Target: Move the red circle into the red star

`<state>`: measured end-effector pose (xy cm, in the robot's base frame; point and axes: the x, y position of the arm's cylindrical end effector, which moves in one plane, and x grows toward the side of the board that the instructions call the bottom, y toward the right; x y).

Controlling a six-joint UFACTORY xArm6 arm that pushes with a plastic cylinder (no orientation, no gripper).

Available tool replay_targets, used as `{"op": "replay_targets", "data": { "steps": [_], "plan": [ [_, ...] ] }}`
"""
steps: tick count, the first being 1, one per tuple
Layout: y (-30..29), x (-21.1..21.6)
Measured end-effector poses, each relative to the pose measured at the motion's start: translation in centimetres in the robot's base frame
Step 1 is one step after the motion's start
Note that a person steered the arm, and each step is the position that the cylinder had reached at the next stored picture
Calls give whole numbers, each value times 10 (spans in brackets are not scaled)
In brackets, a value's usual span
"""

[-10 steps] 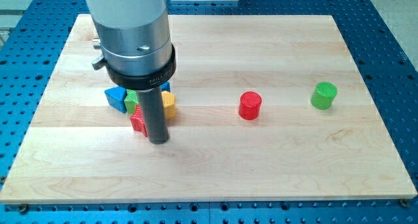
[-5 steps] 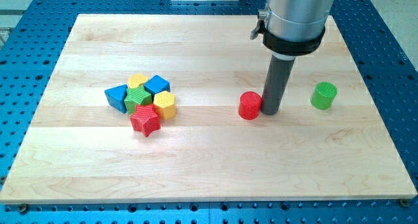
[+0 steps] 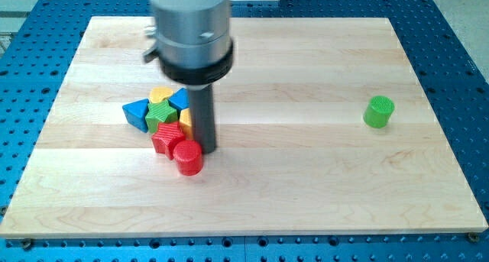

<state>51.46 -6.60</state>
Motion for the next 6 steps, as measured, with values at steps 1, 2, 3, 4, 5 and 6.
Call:
{"op": "replay_targets", "data": {
  "steps": [1, 2, 3, 4, 5, 6],
  "plan": [
    [-18, 13],
    [-17, 69],
    [-7, 88],
    [-5, 99],
    [-27, 103],
    [-81, 92]
  ]
}}
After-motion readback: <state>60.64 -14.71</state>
